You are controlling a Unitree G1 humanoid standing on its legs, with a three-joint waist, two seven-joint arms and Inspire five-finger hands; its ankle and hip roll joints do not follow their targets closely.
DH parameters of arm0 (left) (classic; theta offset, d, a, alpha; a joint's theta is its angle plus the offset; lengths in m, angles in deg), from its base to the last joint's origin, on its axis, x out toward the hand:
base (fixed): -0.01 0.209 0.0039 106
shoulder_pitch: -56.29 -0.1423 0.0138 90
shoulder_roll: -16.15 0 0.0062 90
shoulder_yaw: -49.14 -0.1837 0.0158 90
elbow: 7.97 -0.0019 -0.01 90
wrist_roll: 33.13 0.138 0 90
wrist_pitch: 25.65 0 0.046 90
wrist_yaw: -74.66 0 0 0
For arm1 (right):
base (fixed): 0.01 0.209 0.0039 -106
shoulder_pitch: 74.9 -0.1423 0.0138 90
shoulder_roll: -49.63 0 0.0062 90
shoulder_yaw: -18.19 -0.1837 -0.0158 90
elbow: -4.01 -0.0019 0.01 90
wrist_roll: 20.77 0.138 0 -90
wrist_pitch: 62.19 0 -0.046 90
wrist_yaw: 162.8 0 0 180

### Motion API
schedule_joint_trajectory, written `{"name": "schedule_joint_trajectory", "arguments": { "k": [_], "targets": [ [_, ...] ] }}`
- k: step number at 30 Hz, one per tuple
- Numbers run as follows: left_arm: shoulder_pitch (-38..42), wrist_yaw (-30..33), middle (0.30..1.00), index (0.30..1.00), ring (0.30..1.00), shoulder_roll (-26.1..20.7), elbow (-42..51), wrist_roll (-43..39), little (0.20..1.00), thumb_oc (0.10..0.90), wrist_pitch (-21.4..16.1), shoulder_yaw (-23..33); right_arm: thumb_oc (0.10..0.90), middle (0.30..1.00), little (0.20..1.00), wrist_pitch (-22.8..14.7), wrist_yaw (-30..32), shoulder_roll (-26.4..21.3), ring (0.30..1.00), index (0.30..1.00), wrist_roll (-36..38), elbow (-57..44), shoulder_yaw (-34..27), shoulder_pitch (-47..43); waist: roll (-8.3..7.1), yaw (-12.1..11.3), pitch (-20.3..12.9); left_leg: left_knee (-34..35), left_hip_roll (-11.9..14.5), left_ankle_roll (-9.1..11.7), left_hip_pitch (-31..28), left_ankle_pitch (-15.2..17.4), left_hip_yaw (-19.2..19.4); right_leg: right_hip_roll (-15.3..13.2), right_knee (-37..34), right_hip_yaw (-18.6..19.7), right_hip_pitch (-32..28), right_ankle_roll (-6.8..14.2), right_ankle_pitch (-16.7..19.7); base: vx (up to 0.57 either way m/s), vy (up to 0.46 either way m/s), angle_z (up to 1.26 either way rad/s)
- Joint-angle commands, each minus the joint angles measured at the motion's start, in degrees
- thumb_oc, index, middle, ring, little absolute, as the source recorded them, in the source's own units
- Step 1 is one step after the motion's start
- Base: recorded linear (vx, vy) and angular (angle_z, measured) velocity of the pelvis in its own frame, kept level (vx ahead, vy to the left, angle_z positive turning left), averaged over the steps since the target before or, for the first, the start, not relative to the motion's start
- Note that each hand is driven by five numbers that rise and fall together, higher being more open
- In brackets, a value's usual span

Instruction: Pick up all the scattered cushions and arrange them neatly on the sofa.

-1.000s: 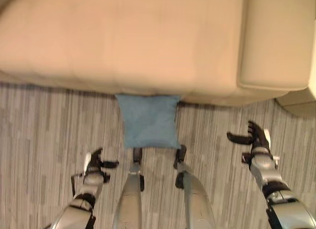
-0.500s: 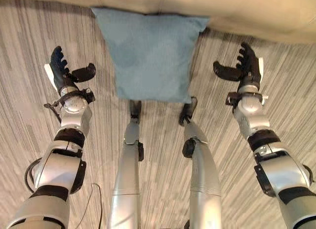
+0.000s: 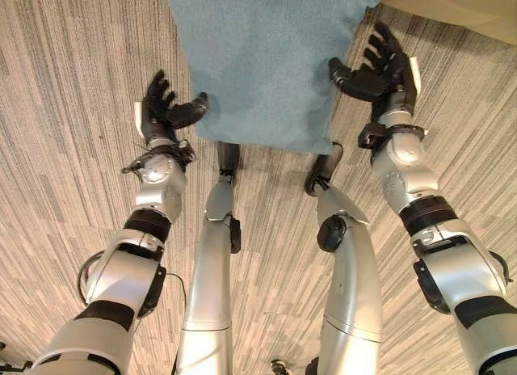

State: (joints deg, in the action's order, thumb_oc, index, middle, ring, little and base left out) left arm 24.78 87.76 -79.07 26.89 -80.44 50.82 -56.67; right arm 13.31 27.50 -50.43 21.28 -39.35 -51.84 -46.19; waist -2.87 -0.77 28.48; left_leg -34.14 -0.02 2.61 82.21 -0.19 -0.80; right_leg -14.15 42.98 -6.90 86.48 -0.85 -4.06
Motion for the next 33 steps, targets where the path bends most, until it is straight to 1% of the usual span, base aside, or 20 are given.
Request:
{"name": "schedule_joint_trajectory", "arguments": {
  "k": [1, 5, 6, 8, 9, 10, 11, 13, 15, 18, 21, 23, 25, 26, 27, 28, 29, 30, 31, 33],
  "targets": [
    [-5.49, -2.84, 0.900, 0.900, 0.900, 2.06, -1.49, -2.04, 0.900, 0.800, -1.45, 0.59, 0.800, 0.900, 0.900, -2.88, -1.70, 3.54, 0.900, 0.900, 1.40, -3.33, 4.84, 4.74, 2.54, 2.21, -9.69, -2.14, 0.12, -0.05, 2.80, 3.71, 1.01, 0.72, 1.56, 5.61, -1.51, 6.06, -4.82, 0.00, 0.000, 0.00],
    [-3.64, -5.35, 0.900, 0.900, 0.900, 4.21, -2.62, 0.92, 0.900, 0.800, -0.37, -3.71, 0.800, 0.900, 0.900, -0.99, -3.06, 5.53, 0.900, 0.900, -1.92, -1.27, 9.97, 2.28, 2.14, 2.51, -10.51, -1.53, 0.11, 0.23, 3.31, 3.13, 0.36, 1.16, 0.80, 5.29, -1.18, 6.21, -4.49, 0.02, -0.041, 0.00],
    [-3.57, -5.38, 0.900, 0.900, 0.900, 4.20, -2.70, 0.93, 0.900, 0.800, -0.38, -3.68, 0.800, 0.900, 0.900, -1.00, -3.08, 5.55, 0.900, 0.900, -1.92, -1.19, 9.99, 2.21, 2.15, 2.53, -10.52, -1.53, 0.11, 0.23, 3.35, 3.12, 0.35, 1.17, 0.79, 5.29, -1.13, 6.21, -4.48, 0.01, -0.036, 0.00],
    [-2.18, -5.22, 0.900, 0.900, 0.900, 4.59, -5.67, 3.13, 0.900, 0.800, 0.06, -4.59, 0.800, 0.900, 0.900, -0.48, -2.93, 6.36, 0.900, 0.900, -4.61, -0.33, 11.90, 1.18, 1.75, 2.81, -10.85, -1.44, 0.13, 0.40, 3.70, 2.99, 0.12, 1.20, 0.46, 5.10, -0.87, 6.26, -4.31, 0.01, -0.030, -0.02],
    [-1.00, -4.05, 0.900, 0.900, 0.900, 4.47, -7.41, 5.48, 0.900, 0.800, 0.40, -5.31, 0.800, 0.900, 0.900, 0.32, -2.49, 6.67, 0.900, 0.900, -7.57, 0.73, 13.47, -0.03, 1.40, 2.99, -11.07, -1.08, 0.36, 0.52, 4.02, 2.77, -0.07, 1.23, -0.02, 4.97, -0.71, 6.36, -4.18, 0.01, -0.041, -0.05],
    [-0.93, -4.03, 0.900, 0.900, 0.900, 4.47, -7.45, 5.52, 0.900, 0.800, 0.41, -5.28, 0.800, 0.900, 0.900, 0.31, -2.46, 6.71, 0.900, 0.900, -7.61, 0.79, 13.48, -0.12, 1.40, 3.01, -11.06, -1.07, 0.36, 0.52, 4.05, 2.75, -0.07, 1.24, -0.03, 4.97, -0.68, 6.36, -4.17, 0.01, -0.073, -0.07],
    [0.44, -1.72, 0.900, 0.900, 0.900, 3.68, -8.60, 10.60, 0.900, 0.800, 0.50, -6.85, 0.800, 0.900, 0.900, 1.08, -0.89, 6.54, 0.900, 0.900, -11.91, 2.05, 15.47, -1.69, 1.13, 3.14, -10.98, -0.78, 0.51, 0.59, 4.33, 2.63, -0.31, 1.26, -0.63, 4.82, -0.52, 6.49, -3.94, 0.00, -0.041, -0.06],
    [0.72, -0.69, 0.900, 0.900, 0.900, 3.48, -8.76, 11.85, 0.900, 0.800, 0.48, -7.13, 0.800, 0.900, 0.900, 1.60, -0.11, 6.64, 0.900, 0.900, -13.31, 2.42, 15.77, -2.20, 1.10, 3.15, -10.83, -0.78, 0.54, 0.60, 4.61, 2.56, -0.36, 1.32, -0.71, 4.72, -0.35, 6.53, -3.88, 0.00, -0.039, -0.06],
    [1.26, 0.99, 0.900, 0.900, 0.900, 2.90, -8.73, 12.06, 0.900, 0.800, -0.05, -6.77, 0.800, 0.900, 0.900, 1.49, 0.66, 7.52, 0.900, 0.900, -12.79, 3.26, 15.35, -2.38, 1.08, 3.06, -10.65, -1.10, 0.46, 0.56, 5.13, 2.61, -0.48, 1.54, -0.85, 4.68, 0.01, 6.63, -3.89, 0.00, -0.015, -0.01],
    [2.45, 2.41, 0.900, 0.900, 0.900, 0.75, -9.40, 14.10, 0.900, 0.800, 0.05, -6.82, 0.800, 0.900, 0.900, 1.19, 1.51, 8.68, 0.900, 0.900, -13.35, 2.81, 15.68, -3.37, 1.17, 3.19, -10.65, -2.09, 0.41, 0.49, 6.29, 2.61, -0.75, 1.87, 0.03, 4.93, 1.16, 6.67, -4.14, 0.00, 0.000, 0.00],
    [3.02, 4.14, 0.900, 0.900, 0.900, -1.51, -11.26, 15.12, 0.900, 0.800, 0.21, -6.12, 0.800, 0.900, 0.900, 0.39, 2.24, 11.00, 0.900, 0.900, -12.80, 2.45, 15.68, -4.14, 1.23, 3.27, -10.66, -4.32, 0.34, 0.51, 7.64, 3.14, -0.78, 2.16, 1.95, 5.45, 2.54, 6.46, -4.69, 0.01, -0.001, -0.01],
    [3.56, 5.02, 0.900, 0.900, 0.900, -1.99, -12.19, 15.16, 0.900, 0.800, 0.26, -5.58, 0.800, 0.900, 0.900, 0.37, 2.65, 12.13, 0.900, 0.900, -12.93, 2.89, 16.02, -4.59, 0.96, 3.34, -10.09, -5.46, 0.22, 0.41, 7.69, 3.70, -0.57, 2.13, 3.38, 5.79, 2.97, 6.31, -5.21, 0.04, -0.008, -0.05],
    [4.72, 6.15, 0.900, 0.900, 0.900, -1.54, -13.09, 16.03, 0.900, 0.800, 0.92, -5.90, 0.800, 0.900, 0.900, 1.08, 3.59, 14.11, 0.900, 0.900, -13.97, 3.98, 17.20, -6.12, 0.76, 3.33, -9.01, -6.36, 0.19, 0.32, 7.74, 4.23, -0.31, 1.68, 4.63, 6.35, 3.42, 6.06, -5.93, 0.04, -0.013, -0.02],
    [4.75, 6.15, 0.900, 0.900, 0.900, -1.56, -13.11, 16.03, 0.900, 0.800, 0.92, -5.89, 0.800, 0.900, 0.900, 1.08, 3.60, 14.14, 0.900, 0.900, -13.98, 4.01, 17.21, -6.17, 0.73, 3.37, -8.97, -6.40, 0.17, 0.31, 7.74, 4.25, -0.29, 1.66, 4.68, 6.37, 3.43, 6.07, -5.97, 0.00, 0.000, 0.00],
    [4.99, 5.98, 0.900, 0.900, 0.900, -0.97, -13.82, 15.62, 0.900, 0.800, 1.41, -5.92, 0.729, 0.794, 0.794, 1.36, 3.57, 14.80, 0.794, 0.794, -13.93, 4.54, 17.40, -6.34, 0.73, 3.36, -8.56, -6.54, 0.17, 0.27, 7.74, 4.28, -0.34, 1.44, 4.96, 6.50, 3.43, 6.02, -6.24, 0.00, 0.000, 0.00],
    [5.40, 5.77, 0.900, 0.900, 0.900, -0.57, -14.13, 15.41, 0.900, 0.800, 1.63, -6.18, 0.532, 0.498, 0.498, 1.66, 3.69, 15.34, 0.498, 0.498, -13.35, 5.13, 17.42, -6.61, 0.80, 3.34, -8.24, -6.57, 0.18, 0.16, 7.74, 4.39, -0.26, 1.32, 5.11, 6.59, 3.44, 6.00, -6.44, 0.00, 0.000, 0.00],
    [5.69, 5.42, 0.787, 0.787, 0.787, -0.01, -13.89, 14.88, 0.787, 0.725, 1.71, -6.79, 0.400, 0.300, 0.300, 1.84, 3.64, 16.00, 0.300, 0.300, -12.02, 5.65, 17.38, -6.93, 0.93, 3.27, -7.91, -6.87, 0.07, 0.06, 7.74, 4.50, -0.32, 1.27, 5.32, 6.61, 3.45, 5.91, -6.63, 0.00, 0.000, 0.00],
    [5.58, 4.98, 0.615, 0.615, 0.615, 0.70, -13.63, 14.11, 0.615, 0.610, 1.90, -7.12, 0.400, 0.300, 0.300, 2.25, 3.83, 16.59, 0.300, 0.300, -11.37, 5.87, 17.20, -6.91, 1.00, 3.24, -7.60, -7.14, -0.10, 0.00, 7.74, 4.57, -0.24, 1.22, 5.45, 6.78, 3.45, 5.86, -6.73, 0.00, 0.000, 0.00],
    [5.46, 4.59, 0.300, 0.300, 0.300, 1.29, -13.29, 14.04, 0.300, 0.400, 1.95, -7.65, 0.400, 0.300, 0.300, 2.58, 4.08, 17.07, 0.300, 0.300, -11.51, 6.10, 17.01, -6.47, 0.90, 3.28, -7.33, -7.28, -0.25, -0.01, 7.74, 4.58, -0.12, 1.26, 5.67, 6.94, 3.45, 5.82, -6.84, 0.00, 0.000, 0.00],
    [4.38, 3.93, 0.300, 0.300, 0.300, 2.18, -12.27, 13.10, 0.300, 0.400, 2.04, -8.00, 0.400, 0.300, 0.300, 3.21, 5.16, 17.82, 0.300, 0.300, -12.50, 6.90, 16.90, -5.75, 0.89, 3.28, -7.37, -7.31, -0.48, -0.09, 7.74, 4.73, 0.05, 1.33, 5.78, 7.01, 3.44, 5.64, -7.12, 0.00, 0.000, 0.00]
  ]
}}
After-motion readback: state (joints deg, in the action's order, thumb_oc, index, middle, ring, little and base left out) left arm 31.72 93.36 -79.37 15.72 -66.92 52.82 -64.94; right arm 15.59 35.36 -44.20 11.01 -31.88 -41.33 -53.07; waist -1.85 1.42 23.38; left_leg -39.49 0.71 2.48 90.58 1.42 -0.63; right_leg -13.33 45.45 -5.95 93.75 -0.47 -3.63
